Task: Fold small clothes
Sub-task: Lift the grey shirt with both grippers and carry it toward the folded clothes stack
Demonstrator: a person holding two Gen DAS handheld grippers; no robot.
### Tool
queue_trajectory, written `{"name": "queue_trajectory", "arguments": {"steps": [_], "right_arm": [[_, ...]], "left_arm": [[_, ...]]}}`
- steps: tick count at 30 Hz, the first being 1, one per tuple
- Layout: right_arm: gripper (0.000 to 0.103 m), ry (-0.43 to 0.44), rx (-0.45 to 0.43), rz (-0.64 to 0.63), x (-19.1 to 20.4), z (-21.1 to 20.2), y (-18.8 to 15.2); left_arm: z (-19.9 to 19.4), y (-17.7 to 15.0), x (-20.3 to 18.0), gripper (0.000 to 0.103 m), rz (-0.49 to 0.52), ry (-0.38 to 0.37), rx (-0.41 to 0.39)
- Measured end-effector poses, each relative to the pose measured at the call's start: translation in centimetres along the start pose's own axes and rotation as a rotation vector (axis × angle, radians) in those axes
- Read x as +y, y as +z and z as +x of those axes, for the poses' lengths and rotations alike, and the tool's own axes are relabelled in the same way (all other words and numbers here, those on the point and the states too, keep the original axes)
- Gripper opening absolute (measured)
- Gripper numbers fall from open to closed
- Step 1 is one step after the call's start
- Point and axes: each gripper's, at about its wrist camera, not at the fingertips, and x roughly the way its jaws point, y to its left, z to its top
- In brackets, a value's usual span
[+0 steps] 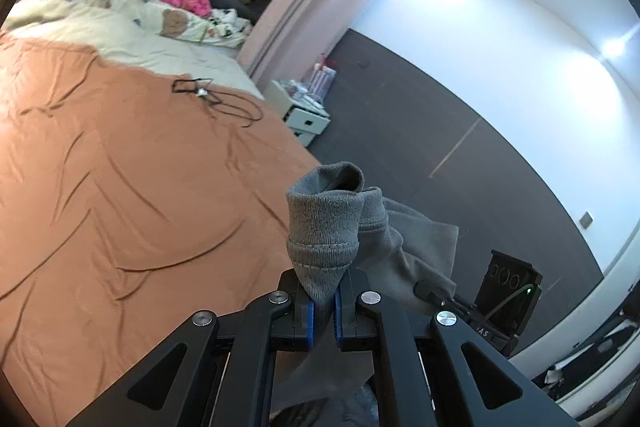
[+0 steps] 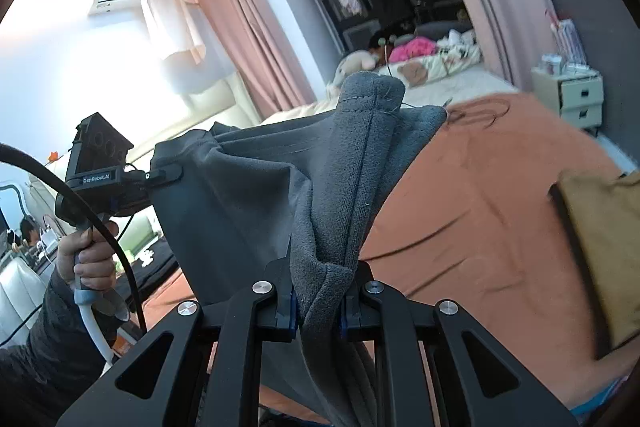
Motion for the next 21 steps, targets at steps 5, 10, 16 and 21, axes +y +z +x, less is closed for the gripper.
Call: {"name": "queue_trajectory", "arguments": {"steps": [5,10,16,21], "right_arm": [[0.011,-0.047,-0.048,-0.009,-1.2,-3.6,-0.2],[0.010,-0.101,-0.091,-0.010,-2.3,-7.3,-0.9],[0.010,-0.175,-0.135,0.009,-3.1,-11.2,-1.1],[0.010,-0.244,-0.177,0.019,-3.7,-13.7,-1.5]], "left_arm": [[1.4,-0.3,-4.7,0.006,0.054,-0.036,0.009],[3.7,-0.6,-8.9,0.006,0.100,-0.083,0.029],[7.3,-1.1,-14.5,0.006,0.172,-0.144,0.067],[10.4,-1.3,-19.1,0.006,0.220,-0.189,0.093]]}}
